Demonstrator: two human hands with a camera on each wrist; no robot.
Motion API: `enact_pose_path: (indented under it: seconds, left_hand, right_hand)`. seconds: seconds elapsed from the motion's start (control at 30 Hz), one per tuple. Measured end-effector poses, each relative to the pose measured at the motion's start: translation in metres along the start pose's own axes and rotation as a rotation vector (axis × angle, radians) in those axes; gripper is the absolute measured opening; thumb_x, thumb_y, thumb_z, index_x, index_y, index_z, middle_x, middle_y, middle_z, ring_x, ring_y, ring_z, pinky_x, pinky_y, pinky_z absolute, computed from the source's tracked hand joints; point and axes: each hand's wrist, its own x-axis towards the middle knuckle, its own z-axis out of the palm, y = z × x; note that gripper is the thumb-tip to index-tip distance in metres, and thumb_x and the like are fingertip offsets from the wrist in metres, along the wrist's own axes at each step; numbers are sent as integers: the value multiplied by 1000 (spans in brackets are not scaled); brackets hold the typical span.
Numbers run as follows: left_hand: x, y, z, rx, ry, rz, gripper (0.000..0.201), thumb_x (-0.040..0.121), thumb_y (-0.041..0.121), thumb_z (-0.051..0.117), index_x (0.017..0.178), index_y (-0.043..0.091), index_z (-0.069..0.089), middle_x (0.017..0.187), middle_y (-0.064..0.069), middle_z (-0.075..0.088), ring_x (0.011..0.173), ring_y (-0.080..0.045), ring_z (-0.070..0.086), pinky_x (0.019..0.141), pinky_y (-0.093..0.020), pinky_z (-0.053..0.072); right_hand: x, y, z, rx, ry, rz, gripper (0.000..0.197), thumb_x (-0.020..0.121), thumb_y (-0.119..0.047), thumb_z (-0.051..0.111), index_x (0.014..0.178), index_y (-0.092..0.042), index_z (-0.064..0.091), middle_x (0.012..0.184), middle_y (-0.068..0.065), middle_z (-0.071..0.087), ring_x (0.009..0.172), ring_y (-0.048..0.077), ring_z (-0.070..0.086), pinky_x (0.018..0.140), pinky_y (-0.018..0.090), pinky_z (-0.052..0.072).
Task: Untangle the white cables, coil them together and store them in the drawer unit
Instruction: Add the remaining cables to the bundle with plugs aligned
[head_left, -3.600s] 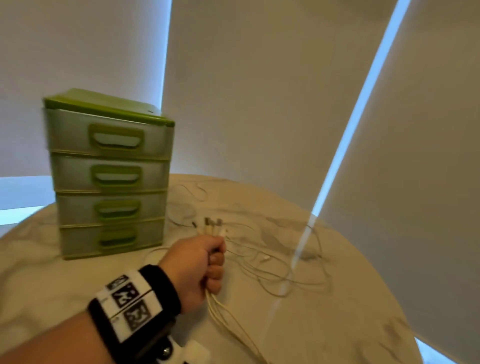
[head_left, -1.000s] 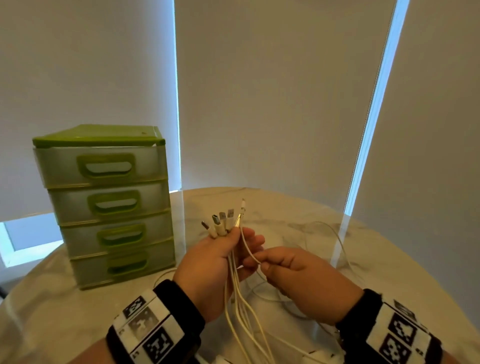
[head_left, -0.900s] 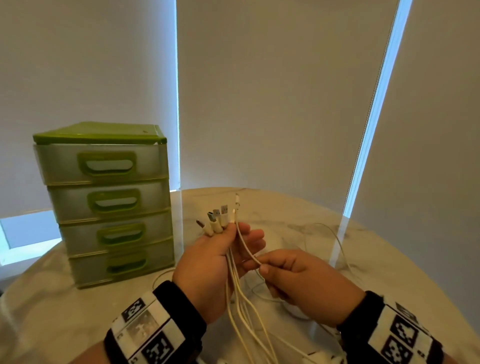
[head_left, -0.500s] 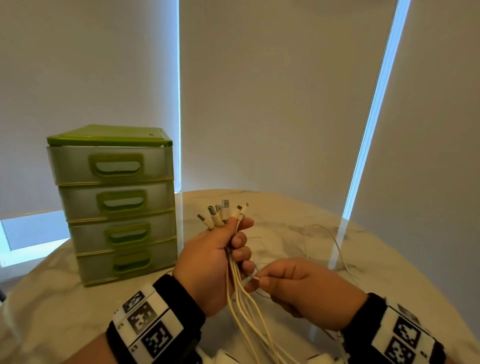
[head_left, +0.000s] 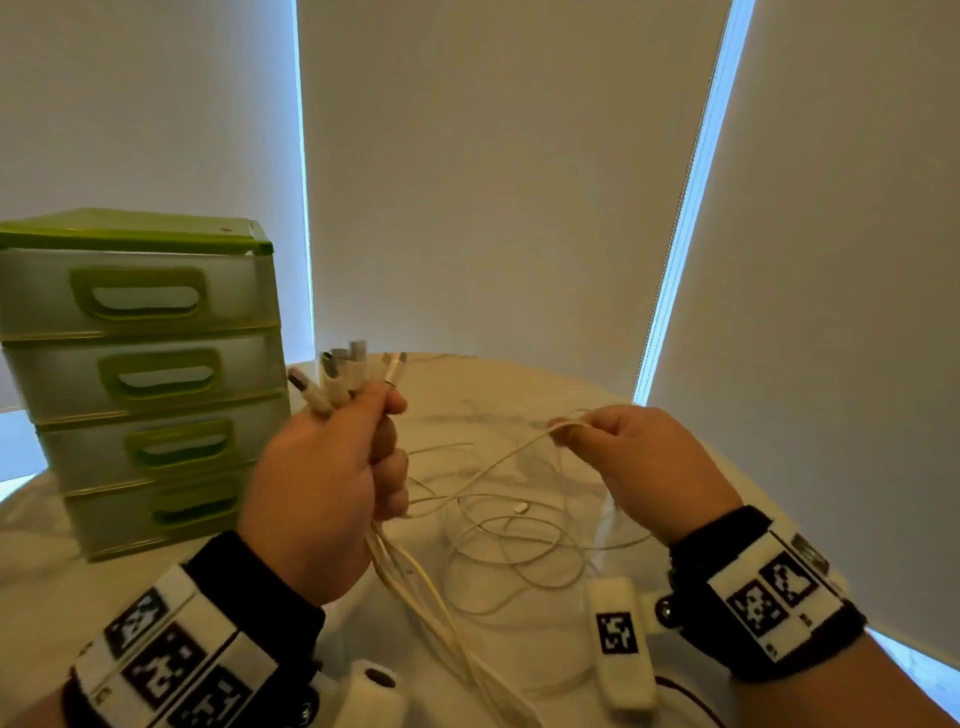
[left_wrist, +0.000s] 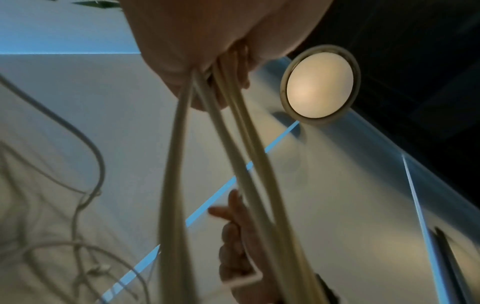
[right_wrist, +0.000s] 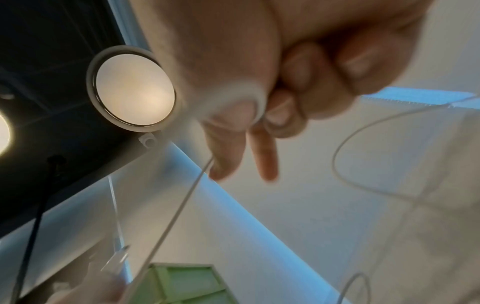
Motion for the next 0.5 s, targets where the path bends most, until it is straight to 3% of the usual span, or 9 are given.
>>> enact_pose_path:
  seconds: [0.1,0.2,0.27,0.37,0.5]
  left_hand:
    - [-4,-7,-4,287,-190,26,34,76,46,71,66,18,55,50,3,28,41,-15,23,43,-23,27]
    - [-10,-9,-3,495,-392,-93,33,57,40,83,62,15,61,49,1,35,40,-14,31,42,-24,30]
    - [-13,-10,-1,576,-448,-180,37,51,33,89,71,10,67,47,1,39,40,-14,34,42,-23,31]
    - [-13,-11,1,689,-440,-154,40,50,28,94,78,14,70,43,6,37,42,-14,35,46,-25,32]
    - [-11,-13,2,811,-280,-43,24,65,22,88,74,13,68,42,7,43,42,-10,40,52,-29,37]
  right_hand:
    - [-7,-8,11,396,-29,78,23,92,-43,59,91,-23,72,74,0,73,40,8,48,43,22,36]
    - [-16,-21,22,875,-192,188,16,99,-21,52,93,-11,63,69,6,66,40,15,55,33,18,32]
    - [-18,-26,24,996,-200,209,15,99,-8,47,91,-9,59,62,6,58,43,15,56,31,17,33]
    - [-16,-26,25,1133,-226,256,17,97,0,43,91,-7,57,61,7,52,46,14,53,30,18,34]
    - [-17,-25,23,1317,-382,318,13,91,1,46,92,-7,56,62,7,48,46,13,53,31,17,40]
